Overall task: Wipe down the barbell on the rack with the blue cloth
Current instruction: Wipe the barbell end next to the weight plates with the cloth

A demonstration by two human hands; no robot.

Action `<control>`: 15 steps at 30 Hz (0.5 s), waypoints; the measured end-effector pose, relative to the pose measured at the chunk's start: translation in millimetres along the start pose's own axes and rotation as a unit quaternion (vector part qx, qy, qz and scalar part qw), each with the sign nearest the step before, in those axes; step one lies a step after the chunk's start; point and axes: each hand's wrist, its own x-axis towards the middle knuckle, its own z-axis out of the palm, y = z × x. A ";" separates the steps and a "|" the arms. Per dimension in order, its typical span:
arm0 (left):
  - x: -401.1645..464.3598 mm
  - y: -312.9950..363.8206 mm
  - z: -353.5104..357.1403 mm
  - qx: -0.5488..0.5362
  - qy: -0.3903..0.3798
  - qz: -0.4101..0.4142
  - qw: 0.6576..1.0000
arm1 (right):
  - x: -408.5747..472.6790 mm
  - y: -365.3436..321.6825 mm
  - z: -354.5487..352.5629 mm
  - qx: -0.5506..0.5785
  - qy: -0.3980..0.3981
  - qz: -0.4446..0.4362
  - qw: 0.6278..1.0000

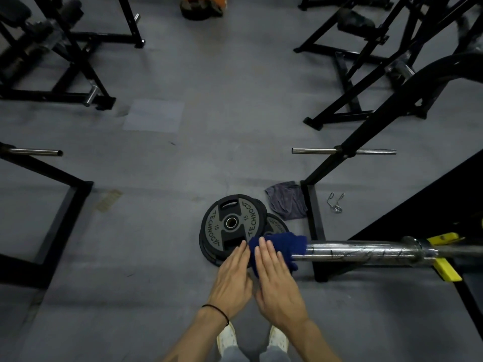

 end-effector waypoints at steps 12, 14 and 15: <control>11.8 10.7 5.5 0.018 0.011 0.025 0.999 | -2.0 -0.3 0.2 0.014 0.029 0.052 0.998; 11.9 10.2 3.4 0.038 0.010 0.029 0.999 | -6.9 21.9 -4.0 -0.035 0.015 -0.016 0.999; 11.9 8.6 2.0 0.058 0.013 0.038 0.998 | -10.7 34.7 -6.3 -0.050 0.009 -0.016 0.999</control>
